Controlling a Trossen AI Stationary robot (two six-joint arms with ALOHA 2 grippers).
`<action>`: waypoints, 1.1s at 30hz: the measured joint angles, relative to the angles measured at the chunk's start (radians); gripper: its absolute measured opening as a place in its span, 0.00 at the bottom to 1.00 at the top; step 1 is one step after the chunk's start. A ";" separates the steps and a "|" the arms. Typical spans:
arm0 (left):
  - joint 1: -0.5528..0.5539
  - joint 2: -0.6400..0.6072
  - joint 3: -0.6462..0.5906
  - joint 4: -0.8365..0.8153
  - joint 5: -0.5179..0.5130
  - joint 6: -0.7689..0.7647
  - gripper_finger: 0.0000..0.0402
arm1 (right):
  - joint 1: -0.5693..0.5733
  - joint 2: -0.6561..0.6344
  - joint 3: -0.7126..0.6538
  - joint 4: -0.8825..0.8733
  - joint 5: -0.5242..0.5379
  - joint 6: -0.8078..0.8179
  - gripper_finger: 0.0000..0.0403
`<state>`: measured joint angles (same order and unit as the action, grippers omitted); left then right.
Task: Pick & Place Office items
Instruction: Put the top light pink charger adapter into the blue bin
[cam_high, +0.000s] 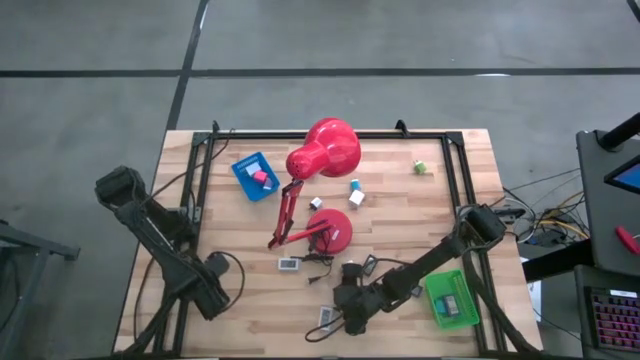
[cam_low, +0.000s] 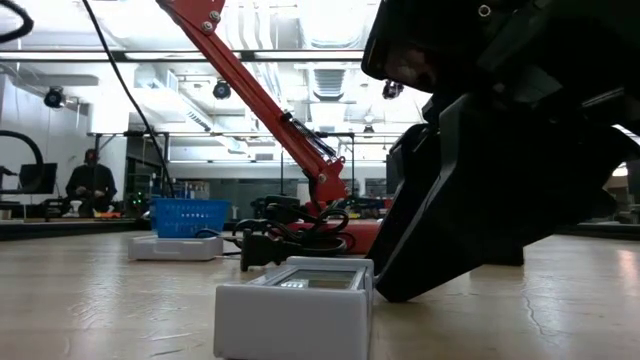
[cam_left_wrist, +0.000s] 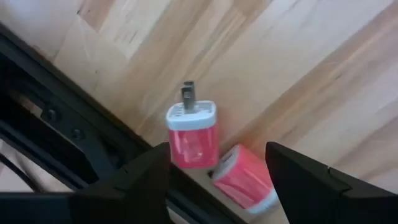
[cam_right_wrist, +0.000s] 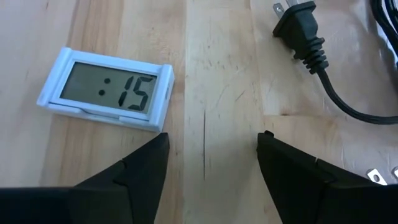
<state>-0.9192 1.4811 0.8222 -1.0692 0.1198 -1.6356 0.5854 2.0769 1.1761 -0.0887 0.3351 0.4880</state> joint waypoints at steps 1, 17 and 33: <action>0.000 -0.001 -0.007 0.000 0.007 0.000 0.67 | 0.000 0.000 0.000 0.000 0.000 -0.001 0.60; 0.000 -0.007 -0.157 0.191 0.039 0.001 0.66 | 0.001 0.002 0.006 -0.001 -0.003 -0.018 0.60; 0.000 -0.023 -0.169 0.209 -0.015 0.000 0.37 | 0.001 0.002 0.011 0.003 -0.004 -0.029 0.56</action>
<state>-0.9195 1.4583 0.6529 -0.8601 0.1052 -1.6354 0.5861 2.0792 1.1869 -0.0853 0.3313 0.4595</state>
